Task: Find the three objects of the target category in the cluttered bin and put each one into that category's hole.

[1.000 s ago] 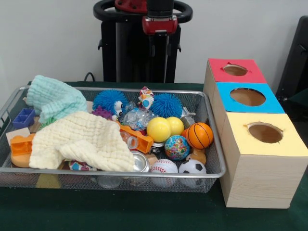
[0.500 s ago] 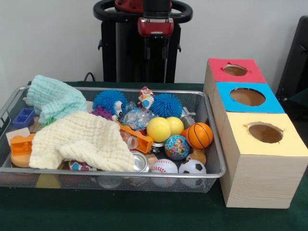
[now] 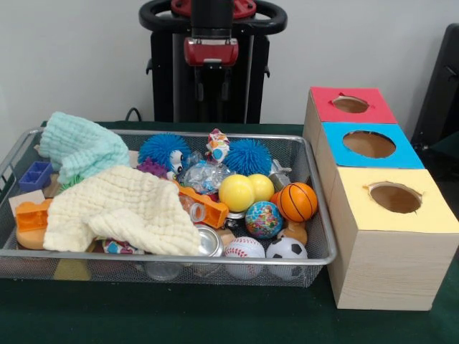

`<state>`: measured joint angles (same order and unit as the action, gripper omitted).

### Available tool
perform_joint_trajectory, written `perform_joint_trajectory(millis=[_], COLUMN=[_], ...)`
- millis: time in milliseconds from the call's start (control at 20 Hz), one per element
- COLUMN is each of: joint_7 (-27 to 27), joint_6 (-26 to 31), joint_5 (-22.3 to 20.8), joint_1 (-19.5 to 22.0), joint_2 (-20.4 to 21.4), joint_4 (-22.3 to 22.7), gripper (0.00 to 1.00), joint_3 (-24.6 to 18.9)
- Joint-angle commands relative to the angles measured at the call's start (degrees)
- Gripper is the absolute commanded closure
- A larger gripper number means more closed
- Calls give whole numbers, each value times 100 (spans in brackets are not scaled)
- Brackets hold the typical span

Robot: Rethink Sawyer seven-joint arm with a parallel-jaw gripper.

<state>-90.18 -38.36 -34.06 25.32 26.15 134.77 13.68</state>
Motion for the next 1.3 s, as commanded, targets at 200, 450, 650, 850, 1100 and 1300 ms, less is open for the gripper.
perform_joint_trajectory(millis=[200, 450, 650, 850, 1100, 1300], joint_7=[-583, -601, -658, -687, -659, -746], joint_6=[-1345, -1502, -1789, -2030, -2448, -2465], joint_5=[-155, -21, 174, 342, 784, 995], joint_1=[354, 328, 233, 240, 144, 93], joint_2=[-1406, -1766, -1845, -2162, -2496, -2552], joint_4=[-1613, -1731, -1613, -1747, -1762, -1783], gripper=[0, 0, 0, 0, 0, 0], joint_3=[-267, -190, -114, -135, 16, 58])
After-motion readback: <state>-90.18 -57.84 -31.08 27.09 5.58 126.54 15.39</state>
